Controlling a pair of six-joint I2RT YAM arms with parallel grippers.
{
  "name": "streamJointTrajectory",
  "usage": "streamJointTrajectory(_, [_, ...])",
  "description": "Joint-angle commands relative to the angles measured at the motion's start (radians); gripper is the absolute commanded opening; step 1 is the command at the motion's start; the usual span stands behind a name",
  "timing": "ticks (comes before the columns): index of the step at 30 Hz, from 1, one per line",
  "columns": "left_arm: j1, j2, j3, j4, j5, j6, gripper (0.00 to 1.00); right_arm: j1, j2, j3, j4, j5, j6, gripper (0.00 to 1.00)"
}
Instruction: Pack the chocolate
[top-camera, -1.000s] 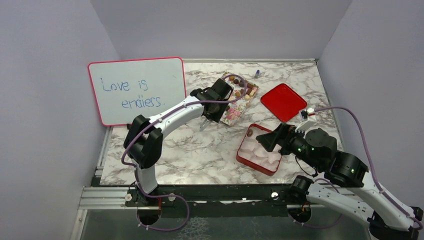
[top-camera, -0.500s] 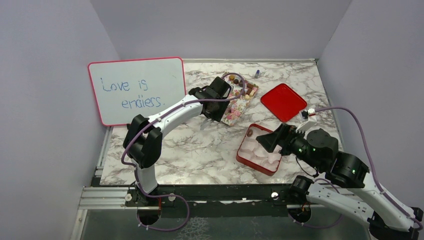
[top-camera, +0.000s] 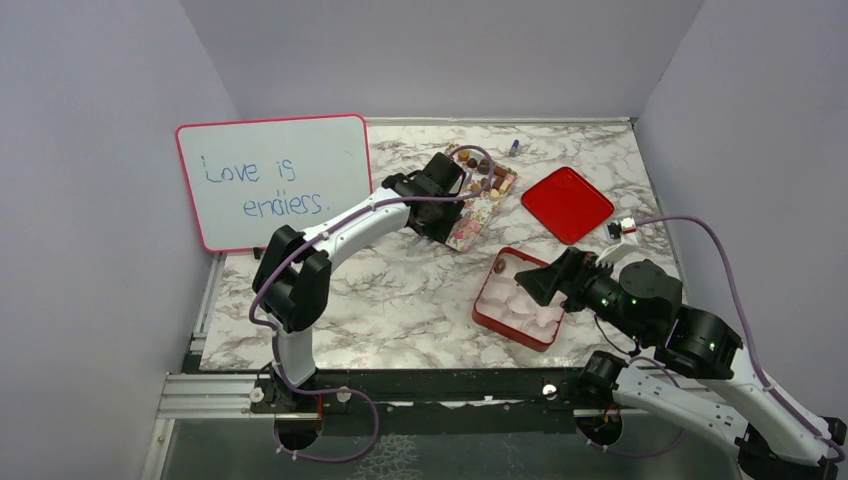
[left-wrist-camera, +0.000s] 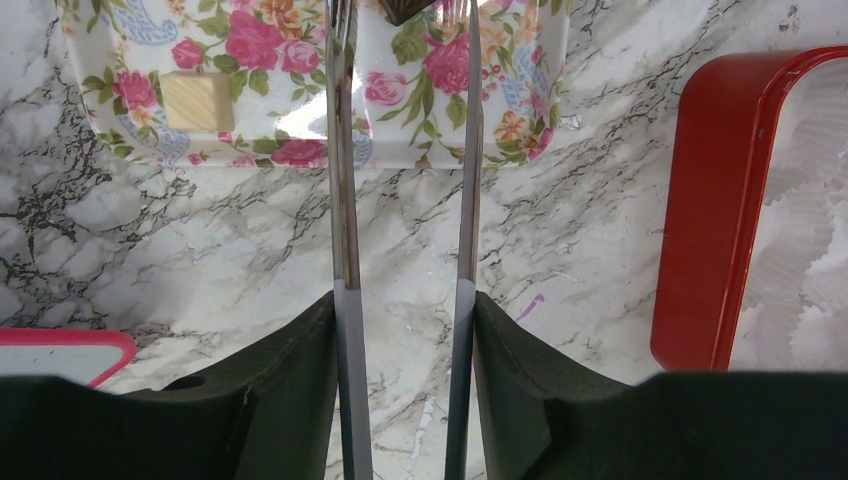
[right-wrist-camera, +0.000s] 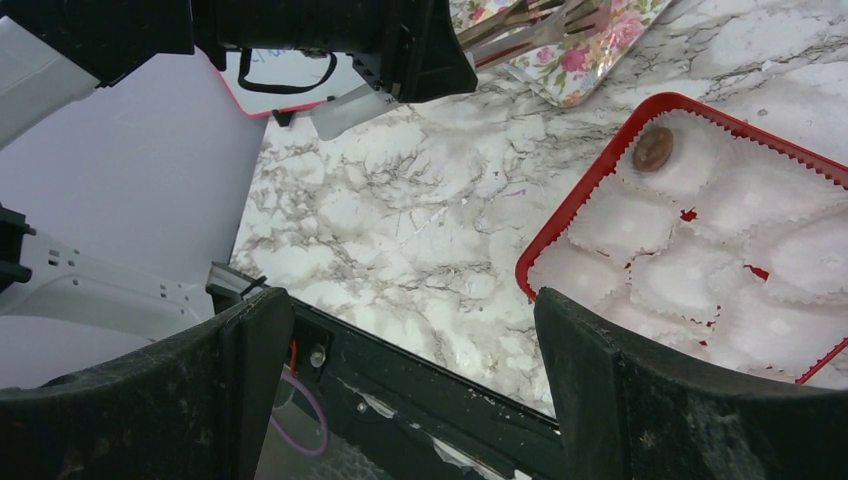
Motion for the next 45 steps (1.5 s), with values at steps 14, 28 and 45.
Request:
streamJointTrajectory(14, [-0.001,-0.018,0.005,0.011,-0.011,-0.031,0.32,0.007,-0.025,0.008,-0.001,0.014,-0.004,0.96])
streamJointTrajectory(28, [-0.017,-0.088,-0.011,-0.006,0.023,-0.066,0.28,0.008,0.0,0.034,-0.015,0.038,-0.028,0.96])
streamJointTrajectory(45, [-0.124,-0.254,-0.068,0.009,0.086,-0.119,0.28,0.008,-0.028,0.076,-0.031,0.086,-0.038,0.96])
